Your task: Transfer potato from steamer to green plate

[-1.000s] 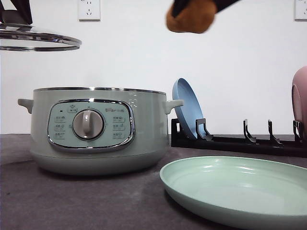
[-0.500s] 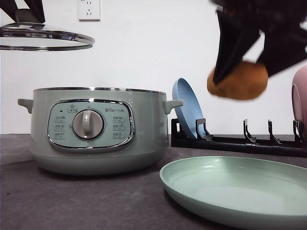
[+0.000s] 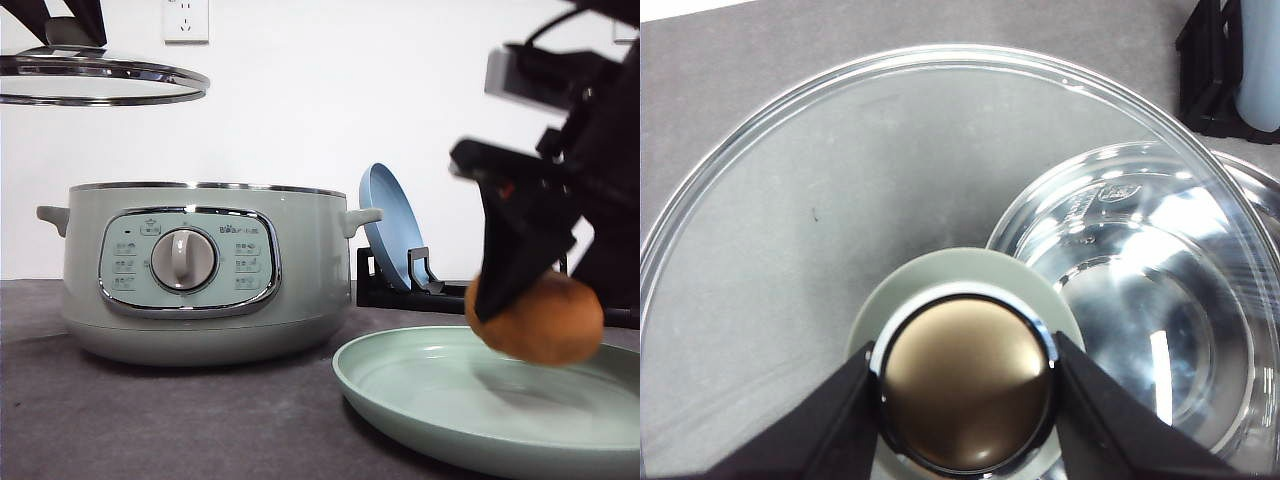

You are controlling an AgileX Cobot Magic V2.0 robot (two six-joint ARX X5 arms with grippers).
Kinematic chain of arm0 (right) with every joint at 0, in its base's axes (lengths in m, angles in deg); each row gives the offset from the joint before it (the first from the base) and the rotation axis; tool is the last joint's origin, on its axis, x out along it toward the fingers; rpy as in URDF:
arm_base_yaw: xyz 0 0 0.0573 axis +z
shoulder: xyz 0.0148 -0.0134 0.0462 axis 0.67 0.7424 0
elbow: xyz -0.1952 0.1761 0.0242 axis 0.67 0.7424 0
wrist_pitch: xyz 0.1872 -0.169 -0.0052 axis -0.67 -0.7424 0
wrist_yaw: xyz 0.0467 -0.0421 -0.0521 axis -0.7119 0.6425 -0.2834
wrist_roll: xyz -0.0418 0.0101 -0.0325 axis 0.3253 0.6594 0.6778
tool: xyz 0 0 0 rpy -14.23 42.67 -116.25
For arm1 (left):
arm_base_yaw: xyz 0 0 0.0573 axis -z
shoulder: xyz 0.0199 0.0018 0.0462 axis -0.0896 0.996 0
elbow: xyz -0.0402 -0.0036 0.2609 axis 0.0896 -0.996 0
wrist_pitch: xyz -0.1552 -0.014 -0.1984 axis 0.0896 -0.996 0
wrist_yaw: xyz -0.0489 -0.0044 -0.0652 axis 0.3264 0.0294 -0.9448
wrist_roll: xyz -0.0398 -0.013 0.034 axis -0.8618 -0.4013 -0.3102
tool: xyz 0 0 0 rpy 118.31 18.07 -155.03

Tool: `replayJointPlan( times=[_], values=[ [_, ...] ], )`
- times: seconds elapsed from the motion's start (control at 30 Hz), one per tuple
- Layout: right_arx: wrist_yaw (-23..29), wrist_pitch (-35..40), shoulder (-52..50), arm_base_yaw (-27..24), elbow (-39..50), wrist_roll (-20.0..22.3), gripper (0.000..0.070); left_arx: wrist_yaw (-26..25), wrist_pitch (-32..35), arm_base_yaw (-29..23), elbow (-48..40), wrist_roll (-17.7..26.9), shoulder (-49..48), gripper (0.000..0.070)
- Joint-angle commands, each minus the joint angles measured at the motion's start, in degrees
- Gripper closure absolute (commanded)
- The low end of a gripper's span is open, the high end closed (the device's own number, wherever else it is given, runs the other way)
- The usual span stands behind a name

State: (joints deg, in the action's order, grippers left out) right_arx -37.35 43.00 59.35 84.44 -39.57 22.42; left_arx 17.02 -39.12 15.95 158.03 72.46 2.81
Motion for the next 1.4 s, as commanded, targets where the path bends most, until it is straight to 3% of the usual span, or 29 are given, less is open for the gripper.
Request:
replayJointPlan(
  times=[0.0, 0.3, 0.77, 1.17, 1.37],
  values=[
    [0.3, 1.0, 1.4, 0.6, -0.2, -1.4, 0.0480, -0.2, 2.3, 0.4, 1.6, -0.2, -1.0, 0.0699],
    [-0.1, 2.5, 6.0, 0.7, -0.2, -1.3, 0.0389, -0.3, 2.1, 2.2, 1.6, -0.2, -1.0, 0.0699],
    [-0.1, 2.7, 3.6, 0.6, -1.3, 0.2, 0.0075, -2.0, 1.9, 6.2, 1.6, -0.5, -1.0, 0.0699],
    [6.1, -7.0, -5.0, 0.6, -13.2, 9.7, 0.0071, -2.9, 2.4, 11.2, 1.6, -0.5, 0.4, 0.0699],
    [6.3, -10.7, -8.1, 0.6, -19.9, 13.2, 0.0071, -2.9, 2.8, 13.1, 1.6, -0.3, 3.4, 0.0699]
  ],
)
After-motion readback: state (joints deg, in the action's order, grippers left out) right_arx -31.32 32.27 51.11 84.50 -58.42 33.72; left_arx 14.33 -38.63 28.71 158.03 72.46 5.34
